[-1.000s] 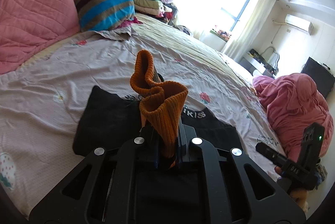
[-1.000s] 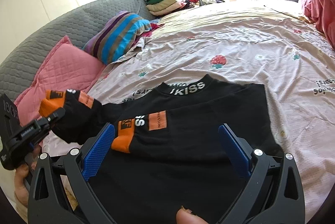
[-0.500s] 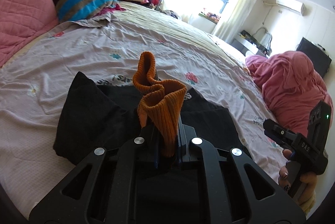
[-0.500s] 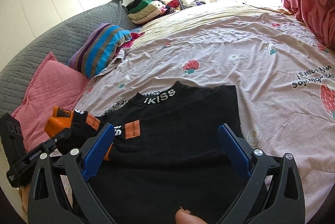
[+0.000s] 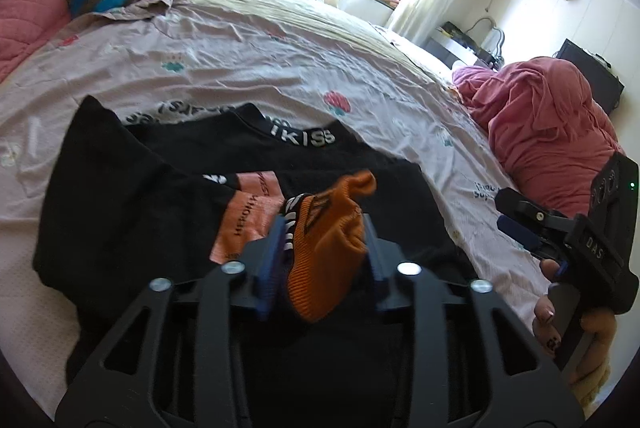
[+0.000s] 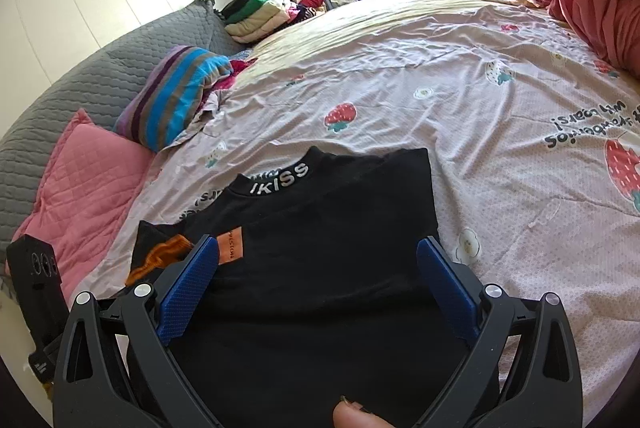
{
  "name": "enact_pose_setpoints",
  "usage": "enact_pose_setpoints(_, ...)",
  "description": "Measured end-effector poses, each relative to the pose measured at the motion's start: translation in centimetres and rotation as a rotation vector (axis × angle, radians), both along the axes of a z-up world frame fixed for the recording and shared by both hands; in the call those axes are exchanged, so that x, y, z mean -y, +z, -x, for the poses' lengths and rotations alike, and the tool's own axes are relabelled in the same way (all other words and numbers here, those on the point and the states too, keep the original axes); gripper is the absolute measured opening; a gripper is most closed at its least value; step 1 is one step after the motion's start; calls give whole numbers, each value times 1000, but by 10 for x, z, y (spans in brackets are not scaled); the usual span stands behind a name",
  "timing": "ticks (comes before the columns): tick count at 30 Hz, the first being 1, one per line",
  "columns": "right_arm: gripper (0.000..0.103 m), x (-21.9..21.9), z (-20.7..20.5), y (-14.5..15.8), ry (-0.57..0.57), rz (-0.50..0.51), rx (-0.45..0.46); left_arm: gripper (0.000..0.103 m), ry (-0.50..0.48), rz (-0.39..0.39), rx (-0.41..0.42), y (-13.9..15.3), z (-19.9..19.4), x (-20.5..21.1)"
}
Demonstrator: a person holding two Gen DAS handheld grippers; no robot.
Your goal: Fold small clothes
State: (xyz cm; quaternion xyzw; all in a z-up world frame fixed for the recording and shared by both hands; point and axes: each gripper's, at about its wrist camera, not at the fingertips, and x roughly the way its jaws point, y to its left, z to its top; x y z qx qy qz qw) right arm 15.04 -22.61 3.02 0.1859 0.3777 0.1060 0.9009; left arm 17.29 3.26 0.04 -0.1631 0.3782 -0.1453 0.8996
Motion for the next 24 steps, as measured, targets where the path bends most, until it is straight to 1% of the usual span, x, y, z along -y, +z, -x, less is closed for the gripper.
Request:
enact_pose_setpoints(1,98,-1,-1,-3,3,0,-9,45,-7,11,-2,-1,1,0)
enact_pose_setpoints(2,98,-2,-2,-5,8,0,-15,52,-10,15,-4,-1,2,0)
enact_pose_setpoints(4,98,-7,-5,-10,22,-2,-31,54,2,9,5,1,4,-3)
enact_pose_setpoints(6,98,-16,-6,-16,46,8,-48,59,23,6,6,3,4,-8)
enact_pose_setpoints(7,98,-21,-6,-18,57,16,-53,65,44,2,2,4,4,-13)
enact_pose_setpoints(8,98,-31,-7,-22,82,29,-63,68,58,-2,2,4,5,-17)
enact_pose_setpoints(9,98,-37,-7,-25,98,37,-71,70,73,-7,5,5,5,-21)
enact_pose_setpoints(10,98,-45,-8,-29,118,46,-83,77,93,-18,9,7,6,-26)
enact_pose_setpoints(11,98,-56,-8,-34,150,54,-97,87,120,-38,9,8,7,-31)
enact_pose_setpoints(14,98,-85,-10,-49,225,92,-131,94,181,-82,16,13,10,-44)
enact_pose_setpoints(17,98,-105,-15,-62,242,127,-157,94,226,-91,19,17,15,-61)
enact_pose_setpoints(19,84,-116,-17,-71,247,145,-170,94,249,-84,22,18,18,-73)
enact_pose_setpoints(20,71,-121,-17,-72,244,165,-164,94,256,-81,22,18,20,-77)
enact_pose_setpoints(22,54,-127,-16,-72,255,185,-137,94,274,-72,18,18,23,-87)
enact_pose_setpoints(23,41,-129,-15,-71,262,183,-128,94,284,-66,16,18,25,-91)
enact_pose_setpoints(24,33,-129,-15,-70,260,180,-122,94,290,-60,18,19,26,-95)
